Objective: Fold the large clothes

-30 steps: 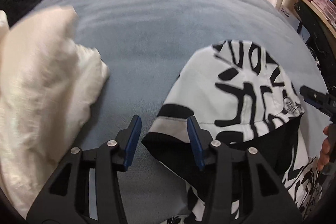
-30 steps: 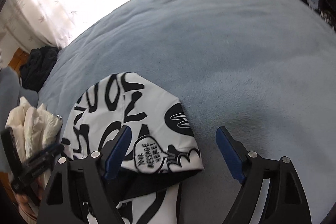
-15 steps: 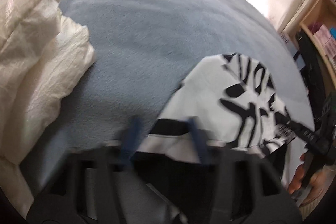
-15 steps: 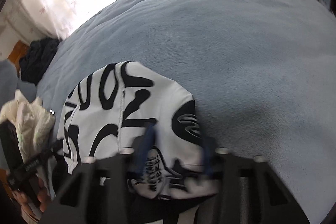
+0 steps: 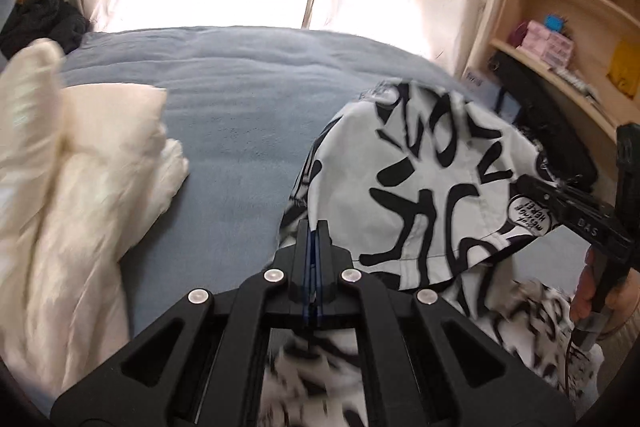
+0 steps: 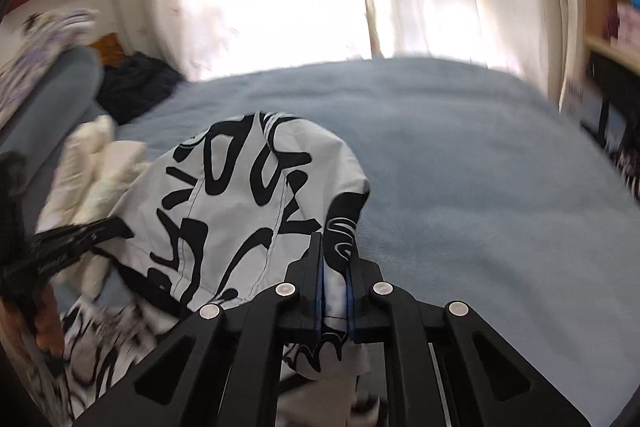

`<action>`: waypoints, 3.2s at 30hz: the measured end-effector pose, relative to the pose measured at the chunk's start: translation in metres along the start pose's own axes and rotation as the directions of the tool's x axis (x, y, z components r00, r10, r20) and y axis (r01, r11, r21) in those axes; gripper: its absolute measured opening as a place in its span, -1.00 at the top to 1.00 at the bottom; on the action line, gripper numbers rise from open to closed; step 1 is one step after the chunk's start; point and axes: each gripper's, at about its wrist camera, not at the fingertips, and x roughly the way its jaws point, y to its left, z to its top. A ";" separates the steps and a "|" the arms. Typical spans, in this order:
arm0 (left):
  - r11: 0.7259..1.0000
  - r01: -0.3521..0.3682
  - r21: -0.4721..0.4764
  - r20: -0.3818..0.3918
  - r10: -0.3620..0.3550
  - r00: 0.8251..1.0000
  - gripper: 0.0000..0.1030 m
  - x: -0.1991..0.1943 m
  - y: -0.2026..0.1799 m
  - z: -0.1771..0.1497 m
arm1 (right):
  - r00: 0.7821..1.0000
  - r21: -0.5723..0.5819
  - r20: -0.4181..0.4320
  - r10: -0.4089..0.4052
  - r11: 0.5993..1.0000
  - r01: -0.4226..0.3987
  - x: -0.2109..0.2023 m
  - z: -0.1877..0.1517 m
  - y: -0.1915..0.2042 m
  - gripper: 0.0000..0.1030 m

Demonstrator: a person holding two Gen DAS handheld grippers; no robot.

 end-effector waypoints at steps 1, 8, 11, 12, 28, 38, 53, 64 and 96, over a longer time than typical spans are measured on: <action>1.000 0.006 -0.002 0.024 -0.006 1.000 1.00 -0.015 0.001 -0.007 | 0.999 -0.041 0.041 0.002 0.999 -0.001 -0.022 -0.008 0.008 0.84; 0.998 0.060 -0.031 -0.017 -0.060 0.998 1.00 -0.095 0.015 -0.090 | 0.999 -0.142 -0.037 0.008 0.990 -0.013 -0.099 -0.096 0.037 0.72; 0.998 0.049 -0.049 -0.125 -0.055 0.991 1.00 -0.112 0.021 -0.132 | 0.990 -0.162 -0.140 -0.021 0.987 -0.002 -0.111 -0.141 0.042 0.69; 0.997 0.048 -0.057 -0.150 -0.056 0.987 1.00 -0.115 0.022 -0.142 | 0.983 -0.153 -0.181 -0.032 0.988 0.004 -0.115 -0.156 0.041 0.69; 0.928 0.267 -0.260 -0.199 -0.323 0.925 -0.25 -0.224 -0.002 -0.178 | 0.940 0.384 -0.201 0.277 0.905 -0.185 -0.199 -0.178 0.034 -0.30; 0.852 0.220 -0.475 -0.259 -0.375 0.890 -0.26 -0.137 -0.001 -0.156 | 0.904 0.649 -0.181 0.387 0.738 -0.186 -0.114 -0.185 0.013 -0.16; 0.929 0.220 -0.298 -0.056 -0.248 0.967 0.93 -0.127 -0.018 -0.107 | 0.926 0.516 -0.011 0.378 0.795 -0.319 -0.123 -0.119 0.018 0.88; 0.970 0.069 -0.232 -0.355 -0.150 0.923 0.93 -0.117 -0.038 -0.206 | 0.900 0.476 -0.317 0.299 0.871 -0.122 -0.119 -0.228 0.037 0.88; 0.968 -0.225 -0.109 -0.214 0.199 0.956 0.83 -0.074 -0.078 -0.157 | 0.976 0.188 -0.219 -0.006 0.981 0.048 -0.068 -0.120 0.123 0.42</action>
